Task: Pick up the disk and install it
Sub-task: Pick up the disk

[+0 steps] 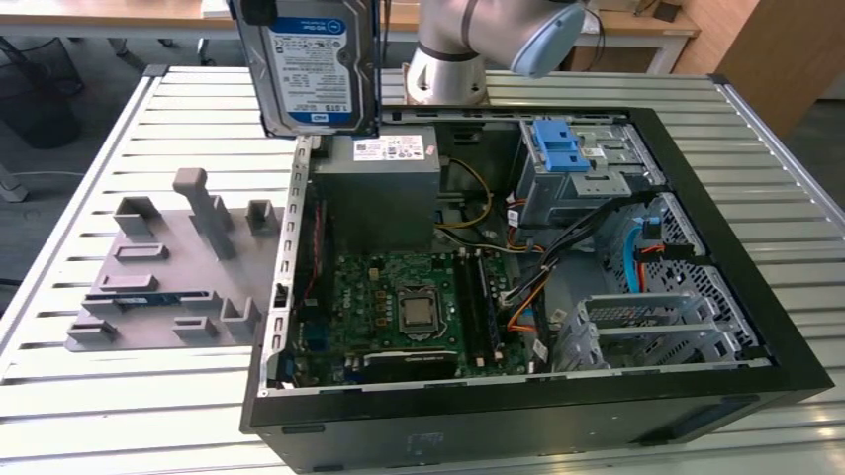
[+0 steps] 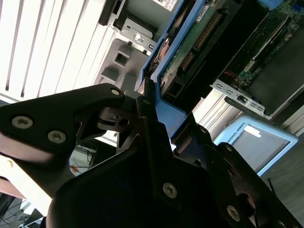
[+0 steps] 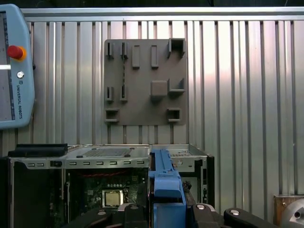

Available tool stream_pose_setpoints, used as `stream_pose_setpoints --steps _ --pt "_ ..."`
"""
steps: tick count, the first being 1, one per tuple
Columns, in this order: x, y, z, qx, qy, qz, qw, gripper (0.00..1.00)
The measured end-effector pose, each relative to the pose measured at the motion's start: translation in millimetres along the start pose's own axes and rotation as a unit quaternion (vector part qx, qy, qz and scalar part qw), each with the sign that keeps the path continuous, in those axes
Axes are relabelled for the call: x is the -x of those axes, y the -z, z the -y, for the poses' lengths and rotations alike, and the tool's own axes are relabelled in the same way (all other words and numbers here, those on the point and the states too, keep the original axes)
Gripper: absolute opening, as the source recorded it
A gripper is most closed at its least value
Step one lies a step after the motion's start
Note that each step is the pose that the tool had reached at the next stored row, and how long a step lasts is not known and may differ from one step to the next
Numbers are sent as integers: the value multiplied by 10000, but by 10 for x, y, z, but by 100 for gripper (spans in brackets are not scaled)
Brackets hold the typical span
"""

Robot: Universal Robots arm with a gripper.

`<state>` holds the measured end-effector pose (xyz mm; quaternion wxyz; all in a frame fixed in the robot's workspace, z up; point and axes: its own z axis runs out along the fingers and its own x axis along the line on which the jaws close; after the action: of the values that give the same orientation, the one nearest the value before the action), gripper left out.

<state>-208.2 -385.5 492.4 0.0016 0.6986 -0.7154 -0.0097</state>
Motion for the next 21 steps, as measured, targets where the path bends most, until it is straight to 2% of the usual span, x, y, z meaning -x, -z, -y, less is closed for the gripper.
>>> stream_pose_setpoints --steps 11,17,21 --pt "2 5 266 4 0 0 10000 36" --pt "5 7 453 5 0 0 10000 36" --pt "1 1 472 5 0 -1 10000 36"
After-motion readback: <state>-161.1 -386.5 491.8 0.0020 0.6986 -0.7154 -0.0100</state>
